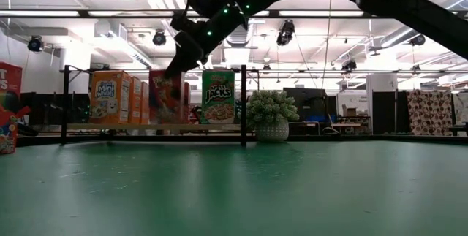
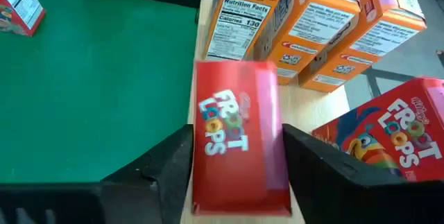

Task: Stack cereal on shelf
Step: Put the right red cereal box on the shelf aligned with the other red cereal box

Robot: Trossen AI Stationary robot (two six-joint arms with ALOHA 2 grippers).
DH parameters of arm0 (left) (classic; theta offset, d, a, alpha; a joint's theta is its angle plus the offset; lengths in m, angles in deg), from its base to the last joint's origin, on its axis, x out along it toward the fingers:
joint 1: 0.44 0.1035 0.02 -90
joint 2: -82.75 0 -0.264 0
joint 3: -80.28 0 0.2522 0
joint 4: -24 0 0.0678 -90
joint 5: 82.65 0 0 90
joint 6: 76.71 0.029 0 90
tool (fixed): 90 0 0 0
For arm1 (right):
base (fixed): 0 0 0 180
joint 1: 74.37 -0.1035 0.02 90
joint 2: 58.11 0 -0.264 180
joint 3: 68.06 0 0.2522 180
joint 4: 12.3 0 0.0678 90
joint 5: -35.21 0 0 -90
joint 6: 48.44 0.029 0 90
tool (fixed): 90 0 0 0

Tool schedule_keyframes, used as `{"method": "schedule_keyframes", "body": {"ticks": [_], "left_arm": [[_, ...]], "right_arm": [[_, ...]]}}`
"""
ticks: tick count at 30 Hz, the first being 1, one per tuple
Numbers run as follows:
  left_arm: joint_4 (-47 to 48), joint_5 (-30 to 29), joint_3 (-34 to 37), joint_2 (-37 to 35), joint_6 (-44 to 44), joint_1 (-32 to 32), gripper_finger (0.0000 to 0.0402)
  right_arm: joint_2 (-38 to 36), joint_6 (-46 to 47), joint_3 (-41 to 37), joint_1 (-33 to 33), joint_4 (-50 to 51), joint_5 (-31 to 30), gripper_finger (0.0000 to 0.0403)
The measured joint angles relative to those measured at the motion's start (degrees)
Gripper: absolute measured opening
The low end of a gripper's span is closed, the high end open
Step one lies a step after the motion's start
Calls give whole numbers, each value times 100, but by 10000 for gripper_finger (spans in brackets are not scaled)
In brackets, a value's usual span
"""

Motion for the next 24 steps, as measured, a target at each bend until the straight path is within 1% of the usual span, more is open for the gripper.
{"method": "schedule_keyframes", "body": {"ticks": [8,13,18,20,24], "left_arm": [[3,0,0,0,0,0,1],[-1,1,0,0,0,0,1],[-98,2,0,0,0,0,1],[-127,2,-12,0,4,0,1],[-131,4,-134,92,131,0,1]], "right_arm": [[0,13,-31,0,-17,-4,254],[-30,-43,71,0,10,-4,281],[-195,-123,355,-34,326,-5,289],[-387,-138,329,-61,499,-4,286],[-793,-188,327,-209,1261,79,271]]}}
